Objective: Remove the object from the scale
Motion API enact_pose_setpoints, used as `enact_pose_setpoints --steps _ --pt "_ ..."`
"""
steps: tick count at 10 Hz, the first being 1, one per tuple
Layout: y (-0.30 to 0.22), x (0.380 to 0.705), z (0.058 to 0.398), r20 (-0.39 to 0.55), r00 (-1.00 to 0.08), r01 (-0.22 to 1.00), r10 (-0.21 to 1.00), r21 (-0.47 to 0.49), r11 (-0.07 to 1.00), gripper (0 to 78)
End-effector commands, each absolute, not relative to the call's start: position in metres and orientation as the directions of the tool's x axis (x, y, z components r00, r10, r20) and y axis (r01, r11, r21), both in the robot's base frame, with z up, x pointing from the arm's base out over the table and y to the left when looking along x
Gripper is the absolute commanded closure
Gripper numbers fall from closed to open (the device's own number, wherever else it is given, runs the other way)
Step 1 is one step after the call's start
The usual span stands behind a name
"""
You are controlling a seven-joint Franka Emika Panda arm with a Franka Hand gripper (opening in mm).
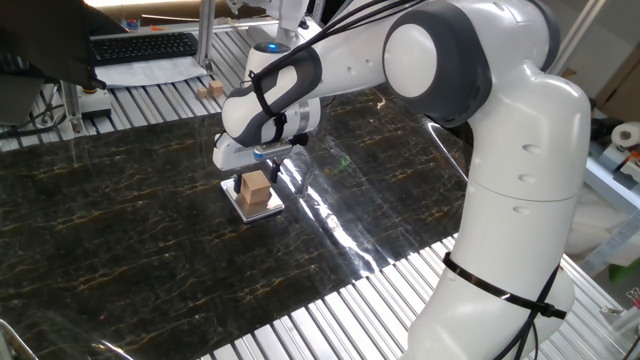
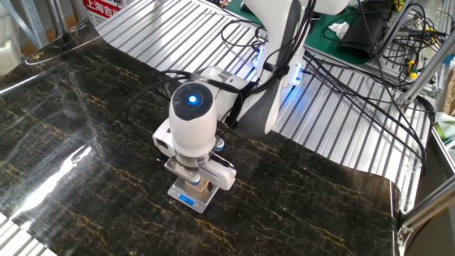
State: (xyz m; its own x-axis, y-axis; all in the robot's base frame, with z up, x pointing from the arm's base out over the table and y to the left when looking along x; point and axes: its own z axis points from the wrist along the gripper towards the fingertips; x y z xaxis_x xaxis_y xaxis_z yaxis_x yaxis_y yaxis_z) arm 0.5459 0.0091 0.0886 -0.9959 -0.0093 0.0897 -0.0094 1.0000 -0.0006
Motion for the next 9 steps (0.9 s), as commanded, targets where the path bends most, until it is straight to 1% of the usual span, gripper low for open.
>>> enact_pose_setpoints --steps 1,2,3,9 --pt "0.0093 0.5466 0.0901 0.09 -0.996 -0.019 -0.019 -0.001 1.0 0.3" --pt "0.0093 0.5466 0.0901 0.092 -0.996 -0.02 -0.019 -0.001 1.0 0.3" --pt "0.0093 0.5466 0.0901 0.092 -0.996 -0.02 -0.019 -0.001 1.0 75.9" --pt "0.0093 0.5466 0.0901 0.092 -0.996 -0.02 -0.019 -0.001 1.0 75.9"
